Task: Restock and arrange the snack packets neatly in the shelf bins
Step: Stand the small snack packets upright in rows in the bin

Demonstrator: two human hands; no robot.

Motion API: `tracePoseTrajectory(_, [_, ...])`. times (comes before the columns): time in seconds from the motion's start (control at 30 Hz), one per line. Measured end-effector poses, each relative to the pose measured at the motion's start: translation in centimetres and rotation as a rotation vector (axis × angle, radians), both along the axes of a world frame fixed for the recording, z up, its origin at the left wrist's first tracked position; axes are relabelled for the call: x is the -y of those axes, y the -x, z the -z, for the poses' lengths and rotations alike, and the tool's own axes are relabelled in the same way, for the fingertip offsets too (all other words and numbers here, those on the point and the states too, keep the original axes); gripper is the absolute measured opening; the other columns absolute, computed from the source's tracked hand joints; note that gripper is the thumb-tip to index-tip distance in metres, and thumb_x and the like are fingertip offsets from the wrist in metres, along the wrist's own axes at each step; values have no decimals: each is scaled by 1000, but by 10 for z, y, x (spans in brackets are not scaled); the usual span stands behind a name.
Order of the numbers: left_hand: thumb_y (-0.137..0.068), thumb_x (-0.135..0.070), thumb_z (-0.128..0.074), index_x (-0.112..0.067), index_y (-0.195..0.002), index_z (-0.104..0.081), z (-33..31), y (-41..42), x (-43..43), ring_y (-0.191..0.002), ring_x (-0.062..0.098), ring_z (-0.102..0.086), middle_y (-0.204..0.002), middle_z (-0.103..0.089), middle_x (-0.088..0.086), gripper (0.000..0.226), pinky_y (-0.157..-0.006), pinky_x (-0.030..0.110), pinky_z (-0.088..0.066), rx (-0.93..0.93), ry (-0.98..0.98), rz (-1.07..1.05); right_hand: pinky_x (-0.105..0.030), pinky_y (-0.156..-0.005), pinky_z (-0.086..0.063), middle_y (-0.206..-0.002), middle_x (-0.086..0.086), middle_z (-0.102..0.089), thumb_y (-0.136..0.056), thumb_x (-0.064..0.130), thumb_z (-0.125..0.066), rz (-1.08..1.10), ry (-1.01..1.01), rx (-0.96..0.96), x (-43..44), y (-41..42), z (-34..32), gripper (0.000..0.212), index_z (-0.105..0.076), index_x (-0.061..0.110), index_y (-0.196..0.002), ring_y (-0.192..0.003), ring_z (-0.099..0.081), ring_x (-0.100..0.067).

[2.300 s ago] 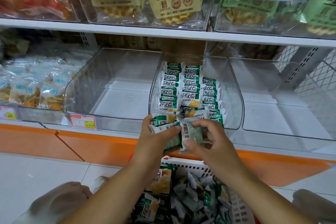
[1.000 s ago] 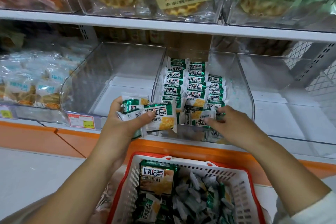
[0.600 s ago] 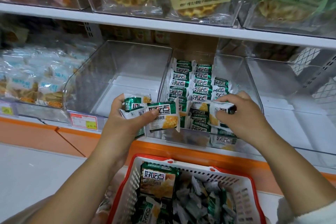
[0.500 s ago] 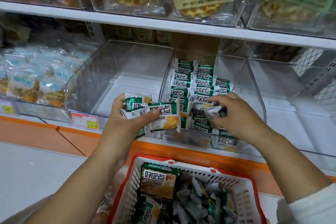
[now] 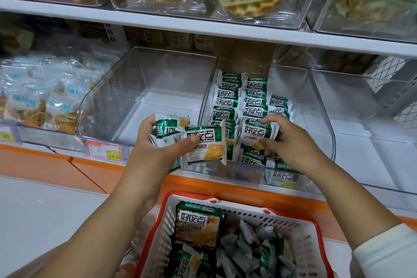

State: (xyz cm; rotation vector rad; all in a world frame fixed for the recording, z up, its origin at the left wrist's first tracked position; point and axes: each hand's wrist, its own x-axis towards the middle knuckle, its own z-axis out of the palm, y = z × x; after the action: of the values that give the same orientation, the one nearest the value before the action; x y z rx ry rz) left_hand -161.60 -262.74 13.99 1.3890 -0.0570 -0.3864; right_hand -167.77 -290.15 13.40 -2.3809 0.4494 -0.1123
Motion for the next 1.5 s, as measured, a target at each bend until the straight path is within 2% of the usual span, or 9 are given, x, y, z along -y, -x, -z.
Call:
tracePoseTrajectory(0.13, [-33, -51, -99, -45, -129, -51, -1, 0, -2, -117, 33, -63, -129, -65, 3, 108, -102, 56, -45, -11, -13, -37, -23, -44, -33, -60, 9, -48, -88, 27, -69, 21, 22, -2, 1, -5, 5, 27, -54, 36, -109, -39, -42, -7])
tracePoseTrajectory(0.27, [-40, -44, -97, -36, -131, -50, -1, 0, 0, -110, 31, -68, -118, -71, 3, 103, -100, 56, -47, 10, -8, -18, -25, -51, -43, -65, -2, -61, -89, 29, -69, 3, 38, 6, -1, -8, 10, 28, -54, 39, -109, -52, -59, -13])
tracePoseTrajectory(0.4, [-38, -44, -97, -37, -130, -50, -3, 4, 8, -108, 32, -68, -117, -72, 4, 103, -101, 56, -47, 5, -24, 5, -27, -52, -42, -67, -7, -60, -90, 30, -67, -12, 18, 3, -3, -8, 16, 26, -54, 38, -111, -54, -57, -20])
tracePoseTrajectory(0.77, [-43, -42, -96, -33, -128, -50, -7, 11, 21, -105, 30, -70, -112, -73, 4, 97, -101, 57, -47, 16, -35, 37, -21, -54, -39, -78, 7, -59, -91, 32, -64, -35, 52, 15, 0, -3, 17, 33, -58, 35, -124, -65, -59, -9])
tracePoseTrajectory(0.97, [-46, -38, -93, -34, -129, -48, -9, 14, 28, -103, 29, -71, -110, -74, 2, 95, -99, 56, -49, 21, -38, 57, -27, -86, -38, -106, 6, -46, -95, 41, -54, 27, 197, 108, -14, 8, 1, 38, -55, 34, -132, -113, -46, -17])
tracePoseTrajectory(1.13, [-56, -24, -93, -29, -124, -51, -11, 17, 37, -99, 30, -72, -108, -75, 5, 80, -96, 56, -52, 30, -18, 92, -9, -77, -37, -106, 30, -53, -80, 63, -47, -107, -292, 136, -54, 36, -43, 30, -49, 58, -109, -95, -49, 18])
tracePoseTrajectory(1.23, [-56, -22, -94, -29, -121, -52, -14, 23, 43, -98, 29, -72, -107, -75, 5, 78, -95, 55, -53, 45, -23, 123, -18, -79, -52, -103, 17, -69, -81, 47, -67, -140, -514, 93, -61, 46, -41, 38, -54, 53, -116, -93, -66, -3])
tracePoseTrajectory(1.4, [-45, -42, -96, -34, -125, -51, -11, 19, 37, -107, 29, -68, -112, -72, 2, 93, -96, 55, -52, 26, -41, 60, -33, -72, -53, -98, 7, -74, -83, 29, -73, 127, -437, 188, -24, 39, -47, 26, -53, 38, -98, -84, -70, -13])
tracePoseTrajectory(1.5, [-48, -33, -96, -30, -125, -52, -11, 14, 30, -103, 28, -70, -108, -73, 3, 89, -95, 56, -53, 55, -50, 43, -35, -69, -48, -92, 3, -69, -81, 30, -76, 155, -273, 49, -3, 36, -38, 31, -49, 37, -95, -80, -67, -18])
